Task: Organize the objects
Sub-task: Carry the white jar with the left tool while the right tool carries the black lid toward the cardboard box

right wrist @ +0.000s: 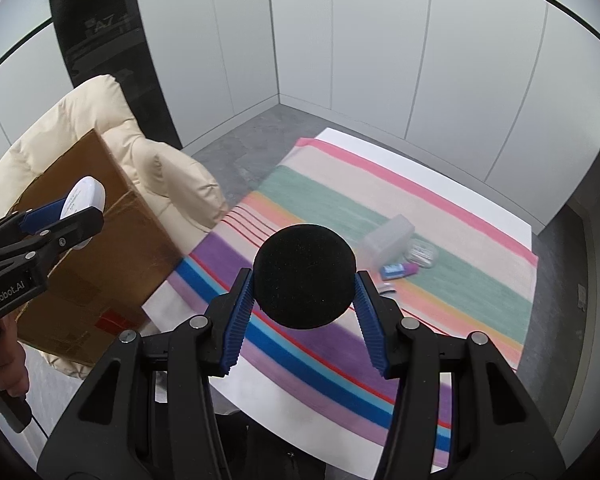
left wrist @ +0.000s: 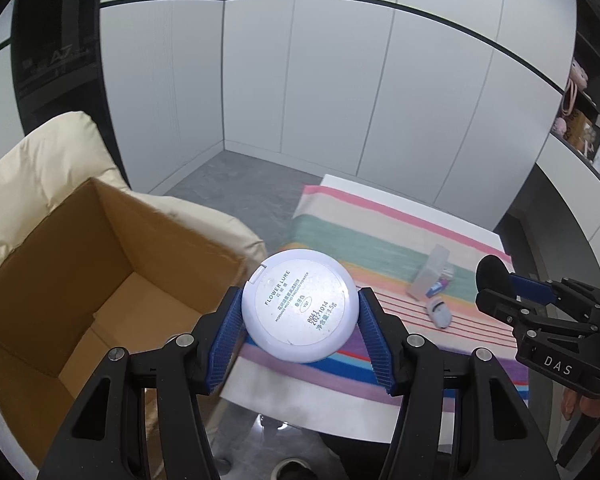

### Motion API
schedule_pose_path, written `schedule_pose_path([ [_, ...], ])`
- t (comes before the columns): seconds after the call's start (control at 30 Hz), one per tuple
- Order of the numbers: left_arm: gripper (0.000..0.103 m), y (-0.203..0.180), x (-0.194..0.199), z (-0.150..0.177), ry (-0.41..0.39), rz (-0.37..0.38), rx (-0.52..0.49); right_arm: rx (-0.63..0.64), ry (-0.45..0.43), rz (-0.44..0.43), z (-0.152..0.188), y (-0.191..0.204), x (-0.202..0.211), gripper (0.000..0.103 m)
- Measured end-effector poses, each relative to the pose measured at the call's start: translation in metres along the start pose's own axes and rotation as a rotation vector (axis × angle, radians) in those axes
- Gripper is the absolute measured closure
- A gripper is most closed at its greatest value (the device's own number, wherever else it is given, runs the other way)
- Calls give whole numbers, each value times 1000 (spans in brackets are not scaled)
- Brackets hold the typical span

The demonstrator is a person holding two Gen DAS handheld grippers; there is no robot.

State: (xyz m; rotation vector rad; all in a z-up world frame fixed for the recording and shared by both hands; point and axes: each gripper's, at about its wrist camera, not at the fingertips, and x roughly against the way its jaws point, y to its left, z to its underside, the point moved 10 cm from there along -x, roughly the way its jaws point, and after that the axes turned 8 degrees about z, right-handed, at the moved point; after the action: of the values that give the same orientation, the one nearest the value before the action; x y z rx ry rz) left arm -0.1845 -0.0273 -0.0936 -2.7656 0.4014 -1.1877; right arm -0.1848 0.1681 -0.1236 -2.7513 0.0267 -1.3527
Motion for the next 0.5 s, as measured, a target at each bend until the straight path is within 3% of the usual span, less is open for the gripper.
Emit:
schedule_pose_path([
  [0.5,44,66,29,11,-18,-78,80,78,-17,-64,-14,68,2,51],
])
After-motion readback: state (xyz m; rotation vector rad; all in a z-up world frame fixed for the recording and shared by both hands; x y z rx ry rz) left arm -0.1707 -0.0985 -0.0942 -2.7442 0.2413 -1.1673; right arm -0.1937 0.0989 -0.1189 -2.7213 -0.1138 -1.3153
